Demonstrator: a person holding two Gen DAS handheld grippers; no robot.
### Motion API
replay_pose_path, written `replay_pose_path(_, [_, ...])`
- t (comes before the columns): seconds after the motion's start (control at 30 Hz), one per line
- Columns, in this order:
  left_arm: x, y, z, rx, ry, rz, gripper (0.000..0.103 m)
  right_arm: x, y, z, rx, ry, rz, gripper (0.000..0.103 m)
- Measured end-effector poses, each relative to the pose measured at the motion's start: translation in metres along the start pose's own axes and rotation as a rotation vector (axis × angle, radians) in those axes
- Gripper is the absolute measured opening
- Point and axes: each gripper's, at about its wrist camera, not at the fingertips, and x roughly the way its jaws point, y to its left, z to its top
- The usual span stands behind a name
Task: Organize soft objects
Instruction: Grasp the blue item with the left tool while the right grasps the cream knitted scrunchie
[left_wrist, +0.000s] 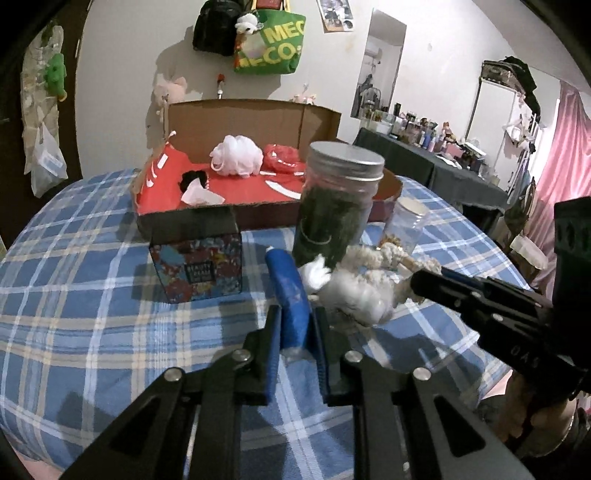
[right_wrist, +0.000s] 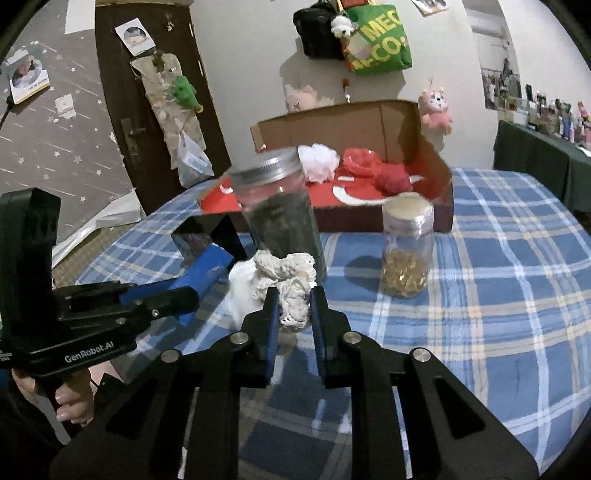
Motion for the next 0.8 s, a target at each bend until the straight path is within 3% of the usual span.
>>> replay_pose_path(0.5, [-0.003,-0.002,0.000,0.004,-0.005,-0.006,0.018,-0.002,0.000,0.001,0.005,0.003,-0.001,0.016])
replay_pose_path(0.8, [-0.009,0.015,-0.004,-0.033,0.004,-0.001,0.018,-0.011,-0.023,-0.001,0.055,0.006,-0.032,0.016])
